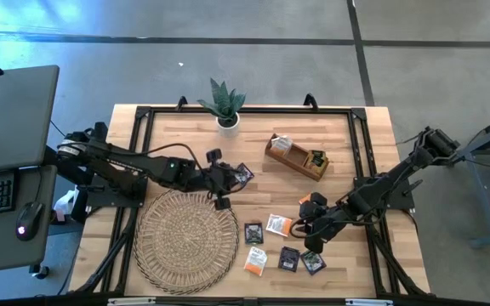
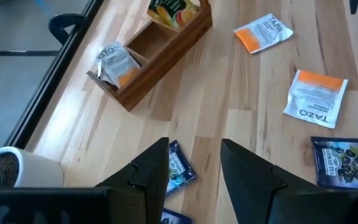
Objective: Pick & Place Tea
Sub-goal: Put the white tea bag into the left section of the wooden organizer
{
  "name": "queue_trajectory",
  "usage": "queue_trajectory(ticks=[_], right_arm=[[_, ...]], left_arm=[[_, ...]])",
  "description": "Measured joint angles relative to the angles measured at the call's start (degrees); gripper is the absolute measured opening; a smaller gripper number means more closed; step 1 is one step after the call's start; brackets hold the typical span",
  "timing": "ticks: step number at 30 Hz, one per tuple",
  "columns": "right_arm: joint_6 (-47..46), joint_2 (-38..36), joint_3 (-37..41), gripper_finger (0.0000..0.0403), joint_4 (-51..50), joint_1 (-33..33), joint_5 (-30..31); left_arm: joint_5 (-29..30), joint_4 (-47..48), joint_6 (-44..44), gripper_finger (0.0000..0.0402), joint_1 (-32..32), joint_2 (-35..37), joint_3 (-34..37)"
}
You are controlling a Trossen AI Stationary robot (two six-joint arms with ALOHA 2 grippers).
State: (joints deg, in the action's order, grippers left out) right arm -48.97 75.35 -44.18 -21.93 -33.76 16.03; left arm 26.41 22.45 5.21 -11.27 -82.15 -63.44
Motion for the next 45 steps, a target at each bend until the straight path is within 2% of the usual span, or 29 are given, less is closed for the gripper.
queue_trajectory(ticks=[8,14,22,25,29,32,37,43,45], right_arm=[[0.0,0.0,0.0,0.0094,0.0,0.0,0.0],[0.0,0.0,0.0,0.0094,0.0,0.0,0.0],[0.0,0.0,0.0,0.0094,0.0,0.0,0.0],[0.0,0.0,0.0,0.0094,0.0,0.0,0.0],[0.2,0.0,0.0,0.0094,0.2,0.0,0.0],[5.9,0.0,0.0,0.0094,0.2,0.0,0.0],[13.5,0.0,0.0,0.0094,0.2,0.0,0.1],[21.2,0.0,0.1,0.0094,2.7,0.4,7.7],[24.0,0.0,0.1,0.0094,4.7,0.4,8.4]], left_arm=[[-0.1,0.0,0.0,0.0143,0.0,0.0,0.0],[-4.4,-1.2,-0.7,0.0143,0.0,-0.6,0.0],[-18.8,-3.3,-7.9,0.0143,0.0,-1.8,0.0],[-21.0,-3.1,-9.9,0.0143,0.0,-2.7,0.0],[-17.3,-2.6,-7.1,0.0143,0.0,-4.1,0.0],[-13.7,-2.4,-3.5,0.0143,0.0,-4.4,0.0],[-13.4,-2.3,-3.2,0.0143,0.0,-4.4,-0.1],[-13.4,-1.7,-2.5,0.0143,0.0,-4.4,0.0],[-13.4,-1.2,-1.9,0.0143,0.0,-4.4,0.0]])
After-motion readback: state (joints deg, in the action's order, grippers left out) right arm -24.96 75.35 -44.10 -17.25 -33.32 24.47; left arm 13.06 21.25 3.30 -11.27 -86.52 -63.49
